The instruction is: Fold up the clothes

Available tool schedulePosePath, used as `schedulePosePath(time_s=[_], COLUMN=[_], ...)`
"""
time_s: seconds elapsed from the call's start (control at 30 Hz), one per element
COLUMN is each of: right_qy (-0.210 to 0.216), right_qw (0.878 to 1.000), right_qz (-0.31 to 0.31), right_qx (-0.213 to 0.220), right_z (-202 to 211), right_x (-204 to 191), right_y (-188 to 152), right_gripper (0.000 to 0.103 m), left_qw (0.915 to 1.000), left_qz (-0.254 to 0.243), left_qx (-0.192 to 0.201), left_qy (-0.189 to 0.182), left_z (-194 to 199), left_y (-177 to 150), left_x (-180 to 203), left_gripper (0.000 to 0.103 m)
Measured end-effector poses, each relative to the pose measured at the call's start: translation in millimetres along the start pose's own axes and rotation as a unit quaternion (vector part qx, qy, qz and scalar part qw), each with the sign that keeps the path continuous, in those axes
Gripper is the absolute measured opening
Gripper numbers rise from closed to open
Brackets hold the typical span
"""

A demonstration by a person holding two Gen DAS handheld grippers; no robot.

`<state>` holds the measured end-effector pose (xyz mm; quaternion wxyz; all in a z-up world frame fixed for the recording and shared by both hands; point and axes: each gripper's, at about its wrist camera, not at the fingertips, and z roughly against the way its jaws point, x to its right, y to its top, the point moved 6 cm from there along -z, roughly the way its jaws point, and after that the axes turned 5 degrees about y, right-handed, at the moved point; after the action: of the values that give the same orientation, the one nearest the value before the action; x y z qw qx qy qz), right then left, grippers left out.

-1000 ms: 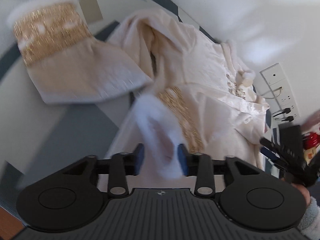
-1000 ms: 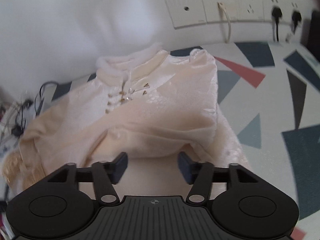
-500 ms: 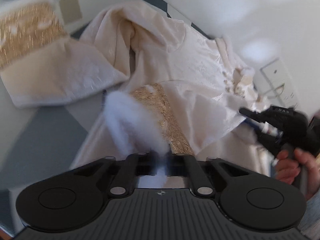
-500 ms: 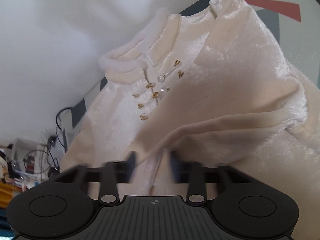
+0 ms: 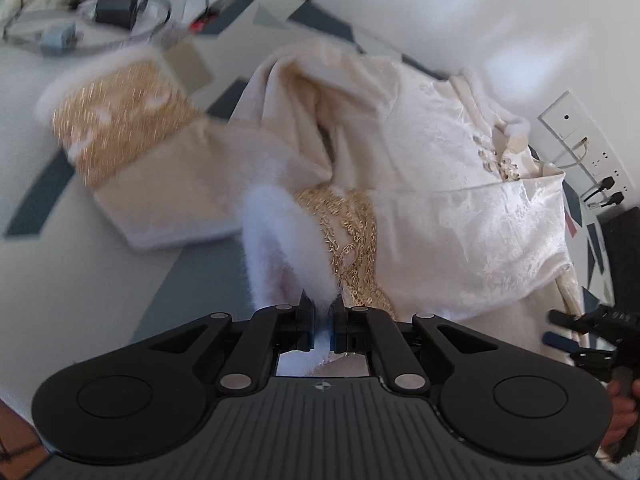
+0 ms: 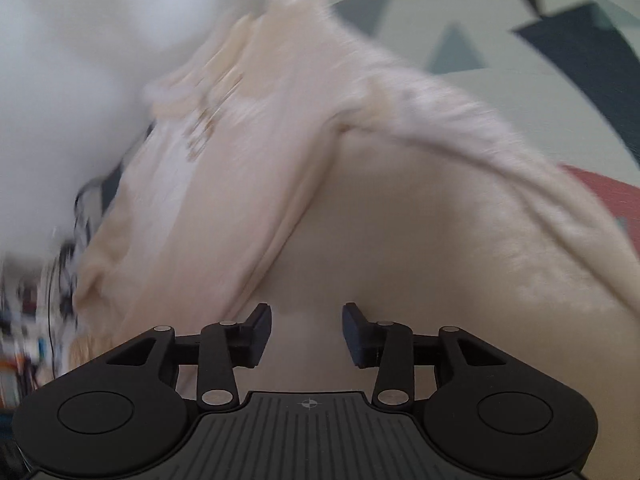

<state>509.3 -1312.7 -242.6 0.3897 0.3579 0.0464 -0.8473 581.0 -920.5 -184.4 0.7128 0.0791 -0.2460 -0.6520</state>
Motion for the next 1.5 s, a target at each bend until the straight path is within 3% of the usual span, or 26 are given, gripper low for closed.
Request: schedulePosePath(time_s=[0.17, 0.23, 0.3, 0.37, 0.4, 0.43, 0.57, 0.7, 0.73, 0.8, 0.87, 0.9, 0.97, 1.07, 1.2, 1.3, 1.4, 1.5], right_qy=[0.017, 0.048, 0.07, 0.067, 0.065, 0.063, 0.102, 0.149, 0.149, 0.121, 0.085, 0.061, -0.01, -0.066, -0.044, -0.053, -0.122, -0.176], right_qw=[0.995, 0.991, 0.987, 0.987, 0.987, 0.987, 0.972, 0.95, 0.95, 0.965, 0.979, 0.987, 0.997, 0.992, 0.989, 0.99, 0.983, 0.975], right_qz=[-0.064, -0.106, -0.131, -0.13, -0.127, -0.121, -0.156, -0.191, -0.191, -0.167, -0.134, -0.108, -0.023, 0.06, 0.1, 0.121, 0.134, 0.131], right_qx=[0.07, 0.073, 0.065, 0.067, 0.073, 0.087, 0.144, 0.198, 0.196, 0.164, 0.125, 0.106, 0.075, 0.088, 0.099, 0.048, 0.005, -0.04], right_z=[13, 6, -6, -16, -19, -19, -8, 14, 19, 21, 22, 24, 30, 48, 40, -6, -56, -96], right_x=[17, 23, 23, 20, 18, 17, 27, 43, 47, 52, 56, 57, 50, 33, -8, -47, -75, -85], right_y=[46, 61, 73, 82, 86, 92, 115, 126, 125, 116, 104, 98, 82, 76, 114, 158, 196, 210], right_gripper=[0.042, 0.05, 0.049, 0.042, 0.021, 0.008, 0.006, 0.006, 0.006, 0.01, 0.016, 0.023, 0.025, 0.025, 0.042, 0.049, 0.05, 0.051], left_qw=[0.9975, 0.9958, 0.9941, 0.9924, 0.9918, 0.9914, 0.9886, 0.9806, 0.9804, 0.9817, 0.9887, 0.9912, 0.9946, 0.9963, 0.9973, 0.9971, 0.9973, 0.9975], left_qz=[-0.019, -0.016, -0.015, -0.018, -0.016, -0.011, -0.012, -0.06, -0.068, -0.078, -0.067, -0.065, -0.064, -0.063, -0.046, -0.045, -0.037, -0.029], left_qx=[0.069, 0.09, 0.107, 0.121, 0.126, 0.129, 0.149, 0.183, 0.181, 0.17, 0.132, 0.115, 0.081, 0.054, 0.051, 0.057, 0.058, 0.057], left_qy=[0.001, -0.003, -0.005, -0.008, -0.012, -0.018, -0.016, -0.036, -0.037, -0.036, -0.022, -0.009, 0.01, 0.024, 0.024, 0.024, 0.026, 0.029], left_z=[28, 38, 45, 50, 50, 49, 45, 59, 59, 57, 40, 30, 13, -3, -8, -7, -8, -8], left_y=[24, 34, 44, 54, 60, 66, 92, 115, 115, 112, 100, 90, 68, 38, 26, 22, 16, 10], left_x=[21, 28, 35, 42, 46, 49, 69, 102, 104, 106, 94, 87, 76, 65, 58, 59, 58, 56], left_gripper=[0.006, 0.006, 0.006, 0.006, 0.006, 0.006, 0.006, 0.006, 0.006, 0.006, 0.006, 0.006, 0.006, 0.006, 0.006, 0.006, 0.006, 0.006])
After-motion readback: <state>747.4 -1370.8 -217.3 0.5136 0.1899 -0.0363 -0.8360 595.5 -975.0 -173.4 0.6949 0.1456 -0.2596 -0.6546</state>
